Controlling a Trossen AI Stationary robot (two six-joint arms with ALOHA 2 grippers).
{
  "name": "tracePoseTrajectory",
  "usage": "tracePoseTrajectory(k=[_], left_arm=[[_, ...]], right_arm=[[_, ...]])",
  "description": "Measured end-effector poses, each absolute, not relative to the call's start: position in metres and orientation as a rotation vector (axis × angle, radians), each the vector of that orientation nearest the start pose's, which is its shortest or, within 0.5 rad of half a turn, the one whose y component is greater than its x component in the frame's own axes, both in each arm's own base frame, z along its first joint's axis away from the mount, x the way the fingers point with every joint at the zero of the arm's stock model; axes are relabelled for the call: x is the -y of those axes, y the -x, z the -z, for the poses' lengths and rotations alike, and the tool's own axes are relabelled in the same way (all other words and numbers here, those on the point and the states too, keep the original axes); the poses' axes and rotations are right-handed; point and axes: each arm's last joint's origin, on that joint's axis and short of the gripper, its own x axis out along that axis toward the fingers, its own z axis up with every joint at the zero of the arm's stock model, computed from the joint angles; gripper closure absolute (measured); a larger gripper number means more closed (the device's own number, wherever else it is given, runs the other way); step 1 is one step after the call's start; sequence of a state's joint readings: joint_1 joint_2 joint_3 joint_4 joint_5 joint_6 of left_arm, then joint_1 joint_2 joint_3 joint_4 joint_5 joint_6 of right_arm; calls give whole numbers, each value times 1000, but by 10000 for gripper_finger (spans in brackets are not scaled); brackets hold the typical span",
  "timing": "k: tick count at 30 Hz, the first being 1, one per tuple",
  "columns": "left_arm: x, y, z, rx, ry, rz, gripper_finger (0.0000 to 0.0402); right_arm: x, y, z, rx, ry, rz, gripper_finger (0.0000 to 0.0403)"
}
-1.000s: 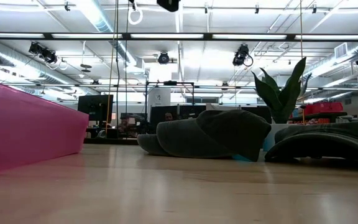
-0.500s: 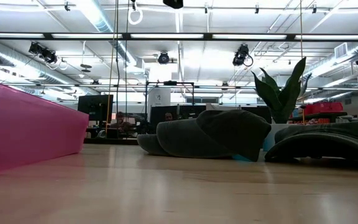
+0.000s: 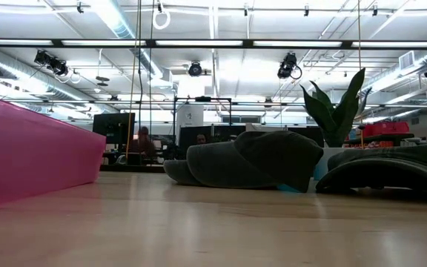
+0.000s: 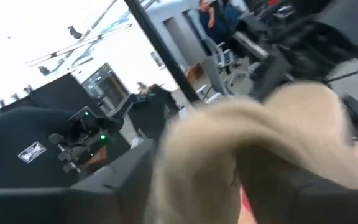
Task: Pick & Place hat
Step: Put the brown cap into the red bin
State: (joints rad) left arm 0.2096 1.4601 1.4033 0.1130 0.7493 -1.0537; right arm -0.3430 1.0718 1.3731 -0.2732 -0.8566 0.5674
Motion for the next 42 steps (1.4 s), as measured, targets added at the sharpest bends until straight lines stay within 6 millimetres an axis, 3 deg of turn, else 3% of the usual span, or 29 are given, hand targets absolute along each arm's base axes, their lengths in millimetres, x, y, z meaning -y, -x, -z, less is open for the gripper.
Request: tracePoseTrajectory(k=[7,11,15,24,33,42], left_arm=[[-47,-299,-443,-11,650,444,390],[-47,-287,-462,176,468,365,390],[-47,-280,-479,364,399,364,390],[-48,-270,-496,601,311,282,390],[-48,-269,-499,673,245,197,390],[-52,-293,-481,605,249,181,390]], right_arm=[[51,-158,-478,-47,-501,-391,74],[53,-151,-482,14,-408,-298,54],[55,-151,-487,108,-227,-173,56],[57,-180,-501,315,-67,-205,73],[72,-223,-498,458,4,-201,73],[83,-258,-484,476,-79,-253,73]])
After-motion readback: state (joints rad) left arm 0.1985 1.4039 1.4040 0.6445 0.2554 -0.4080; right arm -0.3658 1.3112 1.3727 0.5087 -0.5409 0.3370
